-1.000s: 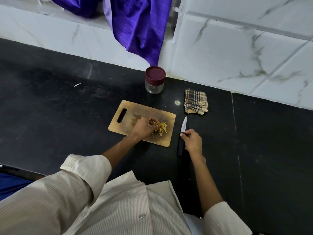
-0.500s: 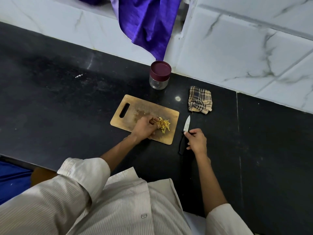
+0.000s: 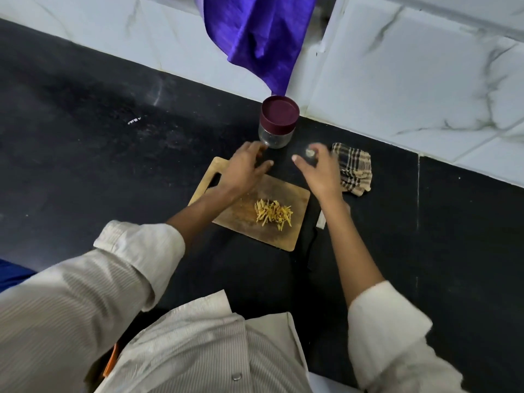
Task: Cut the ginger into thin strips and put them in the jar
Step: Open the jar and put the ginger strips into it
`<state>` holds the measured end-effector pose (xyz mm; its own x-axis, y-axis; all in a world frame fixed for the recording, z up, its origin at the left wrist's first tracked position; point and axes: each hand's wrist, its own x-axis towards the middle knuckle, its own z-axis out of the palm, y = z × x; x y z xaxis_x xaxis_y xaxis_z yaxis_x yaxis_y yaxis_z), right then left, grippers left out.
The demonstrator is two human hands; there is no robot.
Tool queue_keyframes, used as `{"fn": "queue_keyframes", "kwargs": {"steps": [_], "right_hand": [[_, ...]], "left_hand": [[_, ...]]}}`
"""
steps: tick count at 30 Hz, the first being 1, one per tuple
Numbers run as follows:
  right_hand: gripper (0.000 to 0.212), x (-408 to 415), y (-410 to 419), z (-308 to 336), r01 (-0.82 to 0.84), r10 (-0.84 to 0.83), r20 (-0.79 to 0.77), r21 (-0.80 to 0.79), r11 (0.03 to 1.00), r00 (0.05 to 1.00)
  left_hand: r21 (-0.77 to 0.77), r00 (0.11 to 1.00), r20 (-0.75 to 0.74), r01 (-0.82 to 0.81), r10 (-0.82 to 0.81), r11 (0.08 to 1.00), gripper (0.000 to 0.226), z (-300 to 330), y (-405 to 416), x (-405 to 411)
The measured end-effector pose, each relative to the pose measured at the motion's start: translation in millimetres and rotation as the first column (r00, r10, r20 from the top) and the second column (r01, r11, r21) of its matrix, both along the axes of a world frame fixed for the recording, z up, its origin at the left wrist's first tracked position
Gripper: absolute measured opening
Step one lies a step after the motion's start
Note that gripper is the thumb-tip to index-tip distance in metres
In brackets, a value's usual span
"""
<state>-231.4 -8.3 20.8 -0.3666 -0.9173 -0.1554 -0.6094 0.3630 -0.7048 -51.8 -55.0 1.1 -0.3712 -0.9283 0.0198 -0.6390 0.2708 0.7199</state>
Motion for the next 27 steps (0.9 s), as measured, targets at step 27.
{"fn": "queue_keyframes", "kwargs": {"steps": [27], "right_hand": [[0.086, 27.2, -57.8, 31.7, 0.064, -0.025, 0.311, -0.114, 0.991, 0.950]], "left_hand": [[-0.144, 0.998, -0.050, -0.053, 0.046, 0.988, 0.049, -2.7, -14.9, 25.2]]}}
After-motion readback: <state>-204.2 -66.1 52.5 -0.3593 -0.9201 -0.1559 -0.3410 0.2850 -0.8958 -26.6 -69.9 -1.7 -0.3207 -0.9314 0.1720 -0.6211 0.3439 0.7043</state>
